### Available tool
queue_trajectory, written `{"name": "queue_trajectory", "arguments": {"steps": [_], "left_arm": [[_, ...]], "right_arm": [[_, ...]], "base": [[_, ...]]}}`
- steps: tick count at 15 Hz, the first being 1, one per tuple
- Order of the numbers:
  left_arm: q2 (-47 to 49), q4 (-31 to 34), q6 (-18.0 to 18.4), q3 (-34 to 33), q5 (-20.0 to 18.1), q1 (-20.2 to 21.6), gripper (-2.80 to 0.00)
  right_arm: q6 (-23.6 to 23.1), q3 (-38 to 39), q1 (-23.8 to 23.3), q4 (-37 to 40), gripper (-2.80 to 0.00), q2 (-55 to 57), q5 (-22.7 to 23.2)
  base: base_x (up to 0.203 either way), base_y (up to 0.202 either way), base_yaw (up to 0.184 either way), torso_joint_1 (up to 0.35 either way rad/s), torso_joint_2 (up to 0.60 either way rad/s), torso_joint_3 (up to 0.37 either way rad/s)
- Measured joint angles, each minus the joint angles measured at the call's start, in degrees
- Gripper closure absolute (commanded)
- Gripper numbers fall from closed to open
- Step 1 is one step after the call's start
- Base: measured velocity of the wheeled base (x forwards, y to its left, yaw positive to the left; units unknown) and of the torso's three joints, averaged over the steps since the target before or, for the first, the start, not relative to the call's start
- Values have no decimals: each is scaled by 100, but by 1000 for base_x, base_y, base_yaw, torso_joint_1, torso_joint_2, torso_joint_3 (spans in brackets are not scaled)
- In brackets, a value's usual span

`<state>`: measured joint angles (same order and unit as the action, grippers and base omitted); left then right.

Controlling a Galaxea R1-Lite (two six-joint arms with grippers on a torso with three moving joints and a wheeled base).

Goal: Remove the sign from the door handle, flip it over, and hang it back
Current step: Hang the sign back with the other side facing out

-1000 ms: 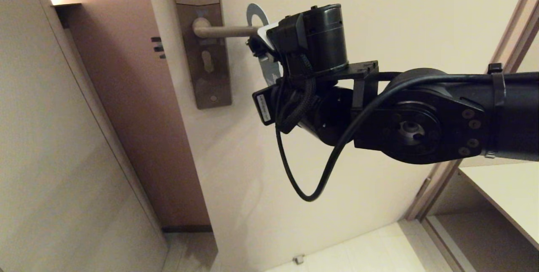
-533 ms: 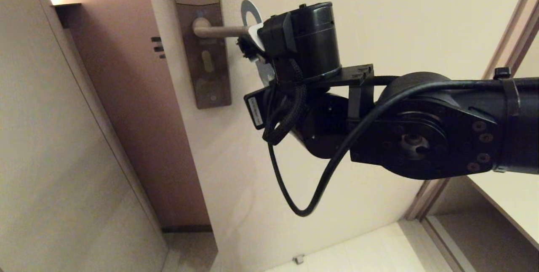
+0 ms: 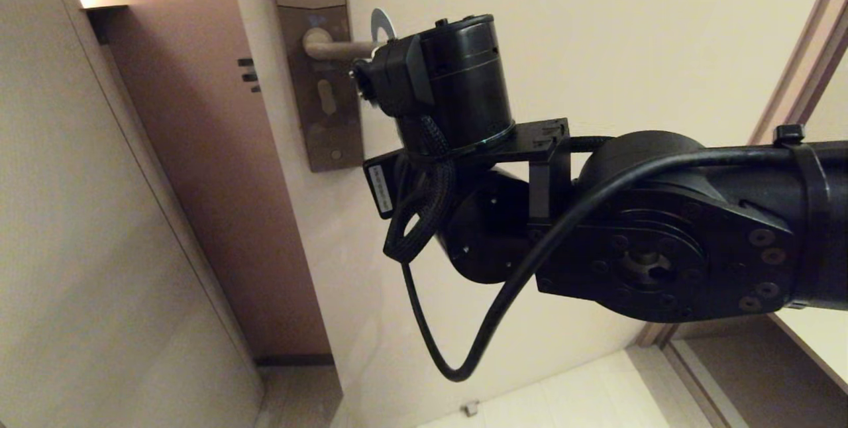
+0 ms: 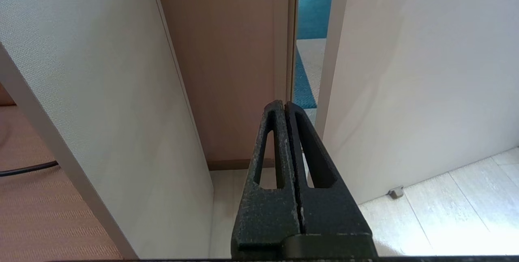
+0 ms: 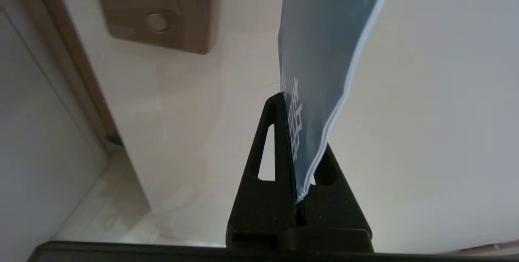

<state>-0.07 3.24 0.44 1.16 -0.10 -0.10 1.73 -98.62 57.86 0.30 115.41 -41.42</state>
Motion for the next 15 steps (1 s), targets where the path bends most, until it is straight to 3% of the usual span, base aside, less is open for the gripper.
{"name": "queue_trajectory", "arguments": {"steps": [15], "left_arm": [[0,0,2,0,0,0,0]], "right_arm": [[210,-809,232,-46,0,681,-90]], "base": [[0,0,0,0,0,0]]}}
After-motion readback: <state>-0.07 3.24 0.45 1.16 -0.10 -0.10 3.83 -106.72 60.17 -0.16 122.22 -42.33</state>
